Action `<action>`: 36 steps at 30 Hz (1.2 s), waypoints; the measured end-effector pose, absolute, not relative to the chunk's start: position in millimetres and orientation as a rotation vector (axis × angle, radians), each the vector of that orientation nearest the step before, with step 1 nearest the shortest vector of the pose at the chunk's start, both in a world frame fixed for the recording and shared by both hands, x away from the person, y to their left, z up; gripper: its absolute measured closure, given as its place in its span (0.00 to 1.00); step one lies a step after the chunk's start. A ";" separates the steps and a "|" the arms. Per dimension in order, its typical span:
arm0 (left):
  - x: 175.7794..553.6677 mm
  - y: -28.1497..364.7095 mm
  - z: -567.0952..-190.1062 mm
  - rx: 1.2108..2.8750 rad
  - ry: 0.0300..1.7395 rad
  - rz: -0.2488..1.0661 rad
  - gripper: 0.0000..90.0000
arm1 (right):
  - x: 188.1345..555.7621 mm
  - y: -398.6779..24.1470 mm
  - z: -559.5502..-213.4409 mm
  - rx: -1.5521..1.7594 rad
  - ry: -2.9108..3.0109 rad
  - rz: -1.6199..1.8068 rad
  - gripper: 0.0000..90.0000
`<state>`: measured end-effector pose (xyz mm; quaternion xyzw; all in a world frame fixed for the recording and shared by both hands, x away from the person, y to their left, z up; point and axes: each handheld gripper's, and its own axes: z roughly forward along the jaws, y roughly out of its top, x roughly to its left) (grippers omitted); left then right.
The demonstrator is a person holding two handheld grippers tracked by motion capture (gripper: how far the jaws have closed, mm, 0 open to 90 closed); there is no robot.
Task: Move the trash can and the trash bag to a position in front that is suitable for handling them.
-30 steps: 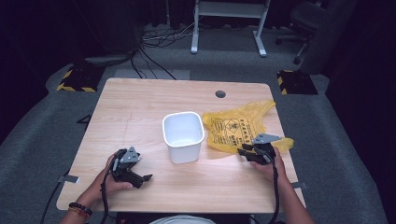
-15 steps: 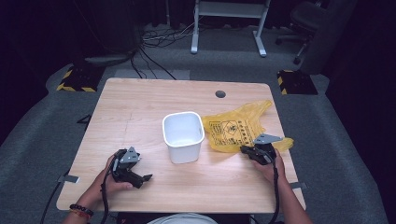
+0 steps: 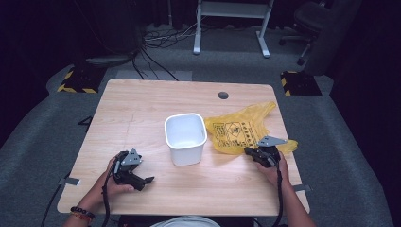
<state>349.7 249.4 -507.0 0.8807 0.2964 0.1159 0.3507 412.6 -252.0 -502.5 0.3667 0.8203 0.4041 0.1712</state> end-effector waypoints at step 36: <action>349.7 251.5 -507.0 2.281 0.758 0.291 0.01 | 408.1 -254.4 -442.7 0.974 2.055 1.320 1.00</action>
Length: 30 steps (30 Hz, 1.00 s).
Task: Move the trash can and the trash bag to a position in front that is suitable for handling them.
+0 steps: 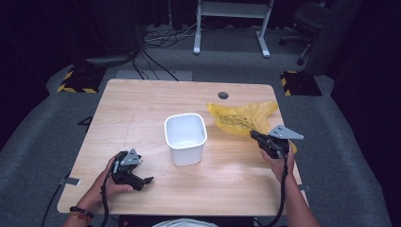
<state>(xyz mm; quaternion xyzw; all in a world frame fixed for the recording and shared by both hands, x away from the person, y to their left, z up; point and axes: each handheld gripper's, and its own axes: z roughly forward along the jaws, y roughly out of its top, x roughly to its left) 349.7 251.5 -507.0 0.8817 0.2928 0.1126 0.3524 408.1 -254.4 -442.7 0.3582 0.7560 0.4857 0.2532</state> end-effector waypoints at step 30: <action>349.9 251.7 -506.9 2.284 0.756 0.296 0.01 | 403.8 -211.3 -410.0 0.836 1.996 1.427 1.00</action>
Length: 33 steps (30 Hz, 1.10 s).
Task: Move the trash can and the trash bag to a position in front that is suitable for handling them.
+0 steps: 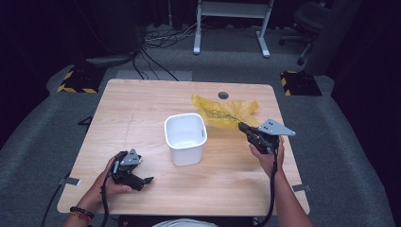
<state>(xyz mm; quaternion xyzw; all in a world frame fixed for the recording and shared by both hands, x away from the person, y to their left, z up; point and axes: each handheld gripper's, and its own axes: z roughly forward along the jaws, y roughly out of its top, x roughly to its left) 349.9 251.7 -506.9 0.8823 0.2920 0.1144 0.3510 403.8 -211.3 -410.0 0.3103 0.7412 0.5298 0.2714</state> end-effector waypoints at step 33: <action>350.2 252.5 -506.7 2.278 0.764 0.303 0.02 | 386.6 -158.7 -390.7 0.595 2.046 1.433 1.00</action>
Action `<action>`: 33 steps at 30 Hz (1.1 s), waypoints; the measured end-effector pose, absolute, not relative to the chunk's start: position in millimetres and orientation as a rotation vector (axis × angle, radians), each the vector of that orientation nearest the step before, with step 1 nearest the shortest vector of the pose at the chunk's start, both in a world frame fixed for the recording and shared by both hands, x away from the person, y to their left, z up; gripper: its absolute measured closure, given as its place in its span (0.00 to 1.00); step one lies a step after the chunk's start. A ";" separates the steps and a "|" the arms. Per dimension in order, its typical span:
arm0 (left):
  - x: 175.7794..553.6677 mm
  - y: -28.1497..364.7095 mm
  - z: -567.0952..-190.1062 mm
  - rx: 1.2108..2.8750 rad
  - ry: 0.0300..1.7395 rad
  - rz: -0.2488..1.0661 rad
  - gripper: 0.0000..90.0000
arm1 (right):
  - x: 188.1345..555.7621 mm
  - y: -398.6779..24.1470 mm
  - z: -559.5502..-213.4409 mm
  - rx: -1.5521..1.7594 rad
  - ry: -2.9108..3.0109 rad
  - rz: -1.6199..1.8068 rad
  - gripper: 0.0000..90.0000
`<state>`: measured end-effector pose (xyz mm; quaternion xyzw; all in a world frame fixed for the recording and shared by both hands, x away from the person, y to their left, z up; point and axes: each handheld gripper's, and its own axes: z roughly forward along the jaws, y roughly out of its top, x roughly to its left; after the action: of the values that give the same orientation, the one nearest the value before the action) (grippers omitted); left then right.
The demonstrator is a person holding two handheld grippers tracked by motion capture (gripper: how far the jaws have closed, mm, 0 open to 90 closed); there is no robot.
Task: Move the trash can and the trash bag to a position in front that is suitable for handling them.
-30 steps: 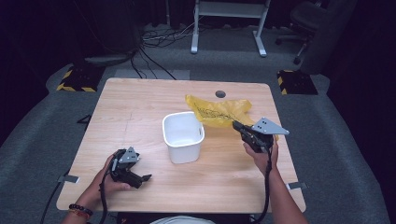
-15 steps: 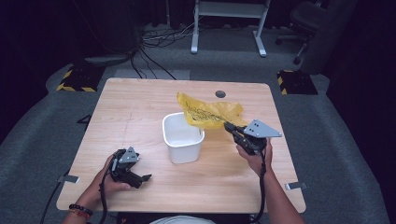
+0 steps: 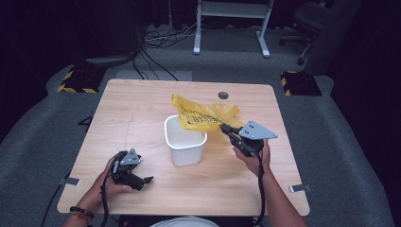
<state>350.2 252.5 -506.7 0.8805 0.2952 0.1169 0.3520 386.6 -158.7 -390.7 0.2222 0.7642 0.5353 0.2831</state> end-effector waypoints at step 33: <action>349.9 252.4 -506.9 2.276 0.767 0.301 0.02 | 371.8 -127.5 -383.7 0.413 2.151 1.383 1.00</action>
<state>349.9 252.4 -506.9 0.8798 0.2966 0.1162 0.3529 371.8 -127.5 -383.7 0.1533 0.7991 0.5137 0.2721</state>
